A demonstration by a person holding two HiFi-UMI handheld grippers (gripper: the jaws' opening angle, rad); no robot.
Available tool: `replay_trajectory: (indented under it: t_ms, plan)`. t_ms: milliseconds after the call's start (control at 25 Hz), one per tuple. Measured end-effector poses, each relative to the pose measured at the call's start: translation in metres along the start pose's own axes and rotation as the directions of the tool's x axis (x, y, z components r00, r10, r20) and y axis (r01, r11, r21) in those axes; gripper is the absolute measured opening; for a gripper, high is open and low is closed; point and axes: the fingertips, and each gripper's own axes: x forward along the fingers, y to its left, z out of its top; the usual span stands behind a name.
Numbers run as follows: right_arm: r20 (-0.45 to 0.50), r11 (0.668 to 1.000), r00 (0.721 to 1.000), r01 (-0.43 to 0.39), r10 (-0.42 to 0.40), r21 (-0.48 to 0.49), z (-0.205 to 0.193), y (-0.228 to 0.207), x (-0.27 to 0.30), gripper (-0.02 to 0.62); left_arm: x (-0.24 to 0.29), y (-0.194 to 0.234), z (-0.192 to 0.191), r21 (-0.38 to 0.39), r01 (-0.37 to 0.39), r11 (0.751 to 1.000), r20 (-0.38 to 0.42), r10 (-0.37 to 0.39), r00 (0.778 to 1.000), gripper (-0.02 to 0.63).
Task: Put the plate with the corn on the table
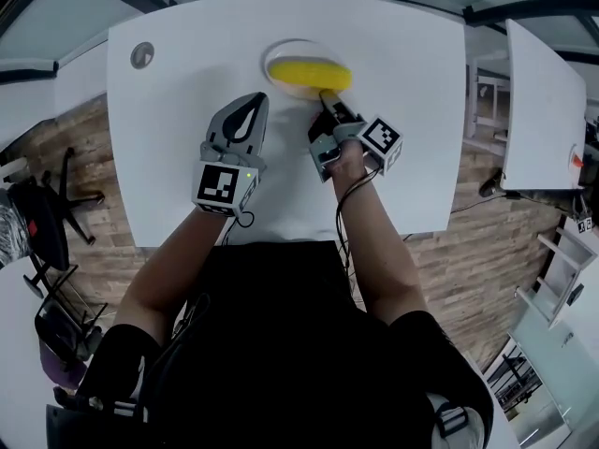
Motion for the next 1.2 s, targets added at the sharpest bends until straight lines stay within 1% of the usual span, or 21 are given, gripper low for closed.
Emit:
replay_trajectory:
  t_ms: [200,280,400,520,640,720,760,800,840,920,1000,1040,1120,1160,1200]
  plan:
    - [0.008,1.000,1.000,-0.008,0.008,0.002,0.001,0.000,-0.001,0.030,-0.002,-0.006,-0.005,-0.020,0.019,1.000,-0.019,-0.020,1.000,0.006]
    - [0.021,1.000,1.000,-0.017,0.017,0.006,0.002,0.003,-0.002,0.062,-0.003,-0.007,-0.004,-0.022,0.030,0.999,-0.021,-0.030,0.999,0.006]
    - [0.049,0.999,0.998,-0.032,0.030,0.033,0.003,0.006,-0.004,0.144,-0.006,-0.005,0.001,-0.023,0.030,0.999,-0.009,-0.030,1.000,0.006]
    - [0.069,0.998,0.997,0.010,-0.015,0.070,0.000,-0.002,-0.011,0.150,-0.011,-0.005,0.001,-0.019,0.035,0.999,-0.006,-0.035,0.999,0.006]
    - [0.085,0.996,0.994,0.059,-0.065,0.071,-0.011,-0.010,-0.023,0.160,-0.023,-0.005,0.001,-0.020,0.039,0.999,-0.003,-0.039,0.999,0.006]
    - [0.090,0.995,0.994,0.054,-0.061,0.082,-0.013,-0.012,-0.028,0.174,-0.029,-0.006,0.001,-0.020,0.043,0.999,-0.001,-0.043,0.999,0.006]
    - [0.087,0.996,0.995,0.048,-0.055,0.078,-0.014,-0.011,-0.030,0.210,-0.031,-0.007,0.000,-0.018,0.048,0.999,-0.002,-0.048,0.999,0.006]
    - [0.079,0.997,0.995,0.049,-0.054,0.058,-0.014,-0.010,-0.030,0.243,-0.033,-0.009,-0.001,-0.016,0.053,0.998,-0.005,-0.054,0.999,0.006]
    - [0.069,0.998,0.996,0.062,-0.063,0.022,-0.014,-0.009,-0.031,0.260,-0.034,-0.011,-0.002,-0.016,0.059,0.998,-0.007,-0.059,0.998,0.006]
    - [0.053,0.993,0.993,0.103,-0.101,-0.051,-0.015,-0.009,-0.033,0.268,-0.036,-0.014,-0.004,-0.017,0.067,0.998,-0.010,-0.068,0.998,0.006]
    - [0.040,0.982,0.988,0.154,-0.151,-0.112,-0.019,-0.013,-0.036,0.268,-0.038,-0.017,-0.005,-0.014,0.077,0.997,-0.010,-0.077,0.997,0.006]
    - [0.033,0.970,0.983,0.185,-0.182,-0.157,-0.022,-0.015,-0.039,0.268,-0.040,-0.018,-0.004,-0.011,0.082,0.997,-0.009,-0.082,0.997,0.006]
    - [0.024,0.930,0.970,0.240,-0.243,-0.277,-0.029,-0.016,-0.043,0.268,-0.042,-0.021,-0.003,-0.007,0.093,0.996,-0.008,-0.093,0.996,0.006]
    - [0.025,0.904,0.964,0.258,-0.266,-0.341,-0.032,-0.015,-0.044,0.268,-0.043,-0.022,-0.003,-0.006,0.097,0.995,-0.007,-0.097,0.995,0.006]
    - [0.030,0.870,0.957,0.274,-0.288,-0.409,-0.034,-0.014,-0.045,0.268,-0.044,-0.022,-0.002,-0.006,0.102,0.995,-0.006,-0.102,0.995,0.006]
